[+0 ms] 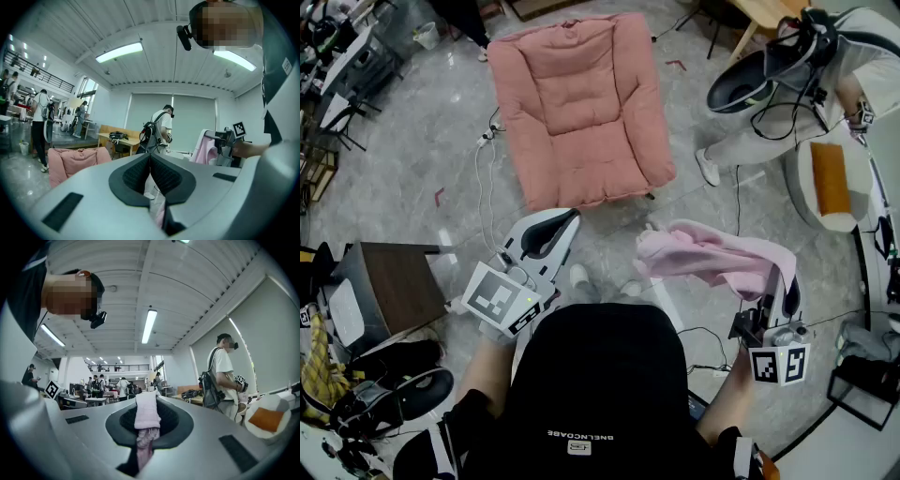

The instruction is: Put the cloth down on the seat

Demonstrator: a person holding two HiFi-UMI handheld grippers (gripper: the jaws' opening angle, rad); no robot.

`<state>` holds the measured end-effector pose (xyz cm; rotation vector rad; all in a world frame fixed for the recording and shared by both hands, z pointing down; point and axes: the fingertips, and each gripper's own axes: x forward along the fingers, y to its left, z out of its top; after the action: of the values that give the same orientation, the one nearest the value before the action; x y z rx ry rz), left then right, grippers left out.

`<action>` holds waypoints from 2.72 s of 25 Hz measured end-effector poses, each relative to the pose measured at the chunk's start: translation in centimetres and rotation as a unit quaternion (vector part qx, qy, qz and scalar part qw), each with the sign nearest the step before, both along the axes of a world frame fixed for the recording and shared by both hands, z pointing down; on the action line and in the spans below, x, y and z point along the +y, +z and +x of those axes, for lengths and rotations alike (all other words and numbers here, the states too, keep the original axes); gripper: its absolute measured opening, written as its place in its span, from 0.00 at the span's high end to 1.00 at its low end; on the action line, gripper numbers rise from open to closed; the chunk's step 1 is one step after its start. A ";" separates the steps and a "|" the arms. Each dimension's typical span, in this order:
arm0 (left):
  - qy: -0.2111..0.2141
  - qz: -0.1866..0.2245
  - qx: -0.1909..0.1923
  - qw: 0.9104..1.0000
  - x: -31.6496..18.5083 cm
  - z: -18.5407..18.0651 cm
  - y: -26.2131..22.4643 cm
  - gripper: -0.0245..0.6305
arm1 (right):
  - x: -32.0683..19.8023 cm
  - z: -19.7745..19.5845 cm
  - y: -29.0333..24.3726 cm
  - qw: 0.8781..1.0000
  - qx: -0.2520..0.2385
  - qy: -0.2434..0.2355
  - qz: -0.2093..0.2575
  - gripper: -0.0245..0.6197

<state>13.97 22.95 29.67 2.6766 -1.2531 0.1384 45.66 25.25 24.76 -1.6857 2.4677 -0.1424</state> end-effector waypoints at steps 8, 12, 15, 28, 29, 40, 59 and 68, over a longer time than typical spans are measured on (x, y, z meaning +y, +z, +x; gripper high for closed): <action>-0.003 -0.004 -0.006 1.000 -0.4 -0.6 0.1 0.94 | -1.2 -3.7 -0.1 0.999 -0.029 -0.046 -0.006 0.90; -0.008 -0.007 0.001 1.000 -0.8 -1.7 0.3 0.94 | -1.9 -5.6 -0.7 0.998 -0.028 -0.053 -0.003 0.90; -0.012 -0.007 0.003 1.000 -1.1 -2.7 0.5 0.94 | -2.6 -6.8 -0.9 0.998 -0.026 -0.057 -0.004 0.90; 0.013 -0.029 0.002 0.999 -3.3 -10.7 3.4 0.94 | -3.1 -10.1 -4.5 1.000 -0.010 0.004 0.025 0.90; 0.014 -0.032 0.003 0.999 -3.5 -11.2 3.6 0.94 | -3.2 -10.0 -4.7 1.000 -0.010 0.010 0.026 0.90; 0.038 -0.051 0.001 0.998 -6.9 -10.2 5.5 0.94 | -4.7 -7.7 -4.3 0.998 -0.025 0.046 0.034 0.90; 0.010 -0.064 -0.013 0.998 -19.2 -0.8 6.6 0.94 | -18.6 0.3 -5.0 0.998 -0.020 -0.018 0.056 0.90; -0.021 -0.061 -0.013 0.998 -23.8 4.1 6.8 0.94 | -24.4 5.4 -5.9 0.996 -0.021 -0.054 0.073 0.90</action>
<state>18.10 -0.86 36.45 2.5508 -1.2644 0.2382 51.05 0.86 18.89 -1.4785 2.4725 -0.0082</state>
